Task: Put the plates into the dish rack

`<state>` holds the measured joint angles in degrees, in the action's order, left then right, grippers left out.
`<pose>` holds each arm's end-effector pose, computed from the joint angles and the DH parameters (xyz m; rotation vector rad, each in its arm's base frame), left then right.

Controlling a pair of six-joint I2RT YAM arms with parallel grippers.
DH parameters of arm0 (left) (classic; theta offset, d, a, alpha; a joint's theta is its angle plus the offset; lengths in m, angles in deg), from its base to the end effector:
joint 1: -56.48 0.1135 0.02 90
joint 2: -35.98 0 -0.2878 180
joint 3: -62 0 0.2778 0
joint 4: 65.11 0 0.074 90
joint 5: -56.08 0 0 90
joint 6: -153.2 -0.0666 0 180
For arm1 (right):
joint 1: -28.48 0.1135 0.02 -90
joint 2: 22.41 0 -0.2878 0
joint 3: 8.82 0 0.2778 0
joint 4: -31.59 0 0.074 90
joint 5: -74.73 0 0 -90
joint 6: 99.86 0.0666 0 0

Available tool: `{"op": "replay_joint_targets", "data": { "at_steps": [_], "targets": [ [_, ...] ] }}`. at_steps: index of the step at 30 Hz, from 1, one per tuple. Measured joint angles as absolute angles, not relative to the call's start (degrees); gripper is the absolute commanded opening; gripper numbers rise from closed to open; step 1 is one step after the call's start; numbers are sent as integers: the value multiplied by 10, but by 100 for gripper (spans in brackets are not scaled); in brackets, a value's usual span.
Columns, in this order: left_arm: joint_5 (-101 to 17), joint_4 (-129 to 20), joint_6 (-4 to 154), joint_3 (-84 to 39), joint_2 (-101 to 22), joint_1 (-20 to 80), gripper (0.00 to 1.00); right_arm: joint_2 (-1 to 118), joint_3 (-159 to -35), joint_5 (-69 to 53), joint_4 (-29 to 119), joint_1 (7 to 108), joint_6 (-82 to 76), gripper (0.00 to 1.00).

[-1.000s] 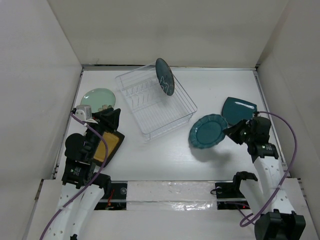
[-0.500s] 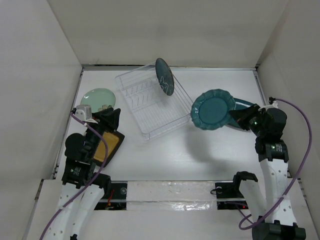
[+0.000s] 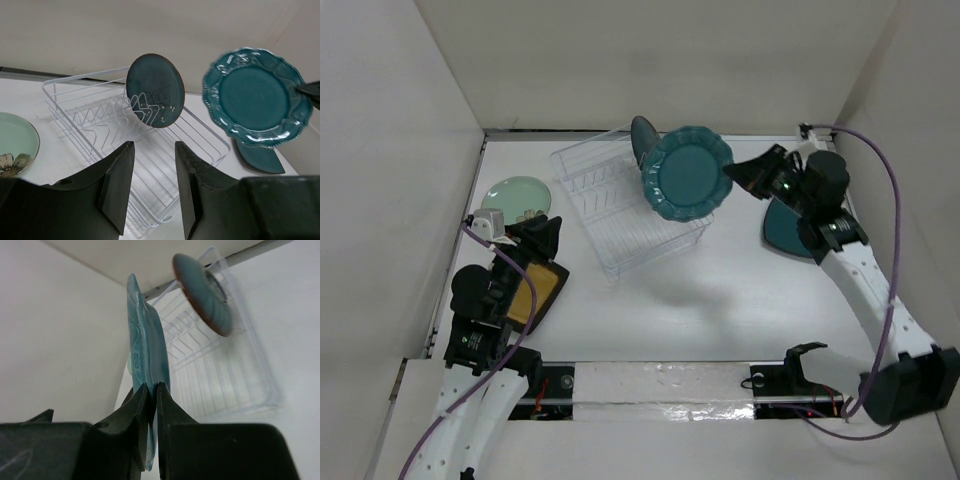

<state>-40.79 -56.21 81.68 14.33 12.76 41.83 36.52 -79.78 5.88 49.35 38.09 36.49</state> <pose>0.1367 -0.0440 0.3795 0.0601 1.3216 -0.5708 0.2707 0.0702 0.4043 0.2708 1.7528 1.0306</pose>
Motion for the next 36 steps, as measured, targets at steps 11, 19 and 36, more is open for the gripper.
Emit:
{"op": "replay_joint_targets", "data": {
  "at_steps": [11, 19, 36],
  "targets": [
    [-408, -562, 817, 143, 123, 418, 35, 657, -1090, -19, 479, 533, 223, 0],
    [-408, -562, 817, 143, 119, 418, 35, 780, -1254, -150, 527, 579, 100, 0],
    [-410, -562, 817, 143, 117, 418, 35, 909, -1344, -384, 563, 661, -124, 0]
  ]
}}
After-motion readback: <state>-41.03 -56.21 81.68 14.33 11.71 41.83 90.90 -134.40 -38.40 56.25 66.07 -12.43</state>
